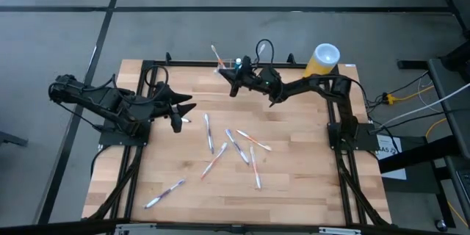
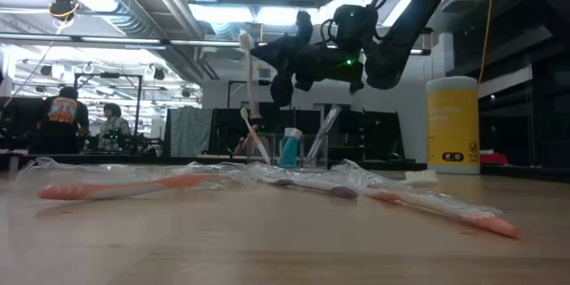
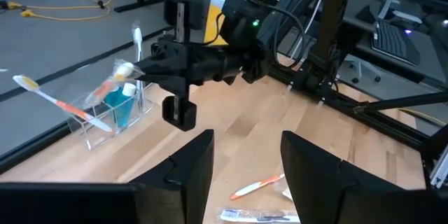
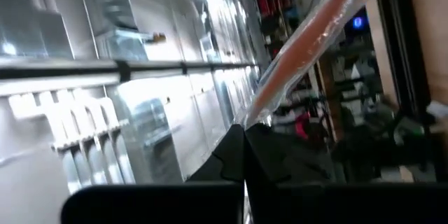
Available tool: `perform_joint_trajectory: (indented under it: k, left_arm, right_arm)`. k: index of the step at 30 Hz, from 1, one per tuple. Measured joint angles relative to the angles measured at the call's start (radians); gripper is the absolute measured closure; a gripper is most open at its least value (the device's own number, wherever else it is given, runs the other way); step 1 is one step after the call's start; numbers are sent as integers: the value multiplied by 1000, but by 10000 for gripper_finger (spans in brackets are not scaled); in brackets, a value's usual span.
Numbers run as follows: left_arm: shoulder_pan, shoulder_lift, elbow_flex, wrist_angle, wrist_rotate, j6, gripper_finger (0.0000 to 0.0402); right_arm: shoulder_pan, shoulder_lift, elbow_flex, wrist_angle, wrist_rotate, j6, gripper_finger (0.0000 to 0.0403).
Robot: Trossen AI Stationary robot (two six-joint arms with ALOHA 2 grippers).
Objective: Pick & Place toothbrushing station
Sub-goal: Put the orange toothbrush into the transparent organizer
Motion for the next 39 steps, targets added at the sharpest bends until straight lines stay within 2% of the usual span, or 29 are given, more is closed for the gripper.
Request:
perform_joint_trajectory:
  k: [7,18,25,39]
  left_arm:
    - [0,0,0,0,-7,2,240]
    - [0,0,0,16,-7,2,240]
    - [0,0,0,16,-7,0,240]
    - [0,0,0,15,-7,-8,240]
  right_arm:
    - [-28,13,0,-42,77,25,402]
    - [-47,14,-1,-151,71,20,402]
    - [-38,13,-1,-60,83,15,403]
    - [-34,13,-1,-144,90,11,403]
